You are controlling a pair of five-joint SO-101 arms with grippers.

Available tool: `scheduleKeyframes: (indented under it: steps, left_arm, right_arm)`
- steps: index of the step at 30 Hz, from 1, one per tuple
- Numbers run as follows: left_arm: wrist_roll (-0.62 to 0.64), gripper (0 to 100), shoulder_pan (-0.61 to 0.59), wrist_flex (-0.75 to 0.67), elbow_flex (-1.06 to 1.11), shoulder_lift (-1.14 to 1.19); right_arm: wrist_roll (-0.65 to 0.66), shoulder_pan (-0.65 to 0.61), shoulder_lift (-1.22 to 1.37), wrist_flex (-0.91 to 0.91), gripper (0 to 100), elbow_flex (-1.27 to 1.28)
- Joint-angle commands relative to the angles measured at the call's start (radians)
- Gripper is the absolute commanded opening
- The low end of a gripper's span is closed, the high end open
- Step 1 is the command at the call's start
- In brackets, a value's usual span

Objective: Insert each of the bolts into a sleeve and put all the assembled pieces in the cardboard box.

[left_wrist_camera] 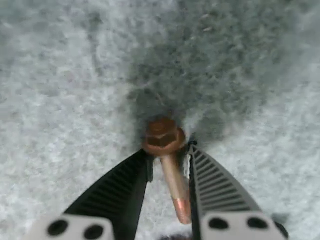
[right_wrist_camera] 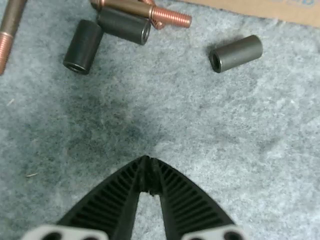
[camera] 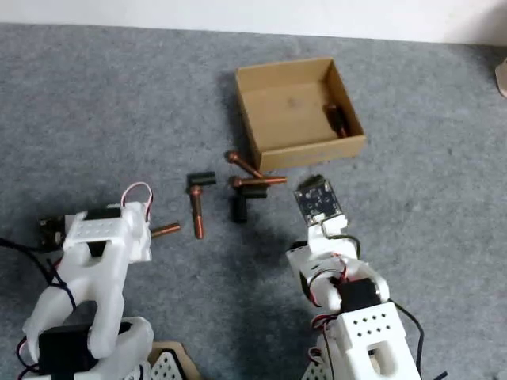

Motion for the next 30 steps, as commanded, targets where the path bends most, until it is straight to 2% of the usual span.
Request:
scheduleKeyframes:
  steps: [1,9,11,16,20,26,30]
  left_arm:
    - [0.005,12,-0.01,-0.098,0.016,-0.027]
    - [-0.003,12,-0.021,-0.049,0.013,-0.025]
    - [-0.038,11,-0.022,-0.049,0.015,-0.027]
    - [-0.055,2,-0.058,-0.049,0.013,-0.031]
    - [-0.063,1,-0.076,-0.048,0.018,-0.035]
    - [-0.273,1,0.001,-0.048,0.054,-0.036]
    - [-0.247,1,0.001,-0.046,0.041,-0.042]
  right_arm:
    - [0.012,-0.004,-0.013,-0.016,1.0,-0.004]
    - [0.012,-0.004,-0.013,-0.016,1.0,-0.004]
    - [0.012,-0.004,-0.013,-0.016,1.0,-0.004]
    - [0.012,-0.004,-0.013,-0.016,1.0,-0.004]
    - [0.012,-0.004,-0.013,-0.016,1.0,-0.004]
    - [0.012,-0.004,-0.013,-0.016,1.0,-0.004]
    - [0.012,-0.004,-0.013,-0.016,1.0,-0.004]
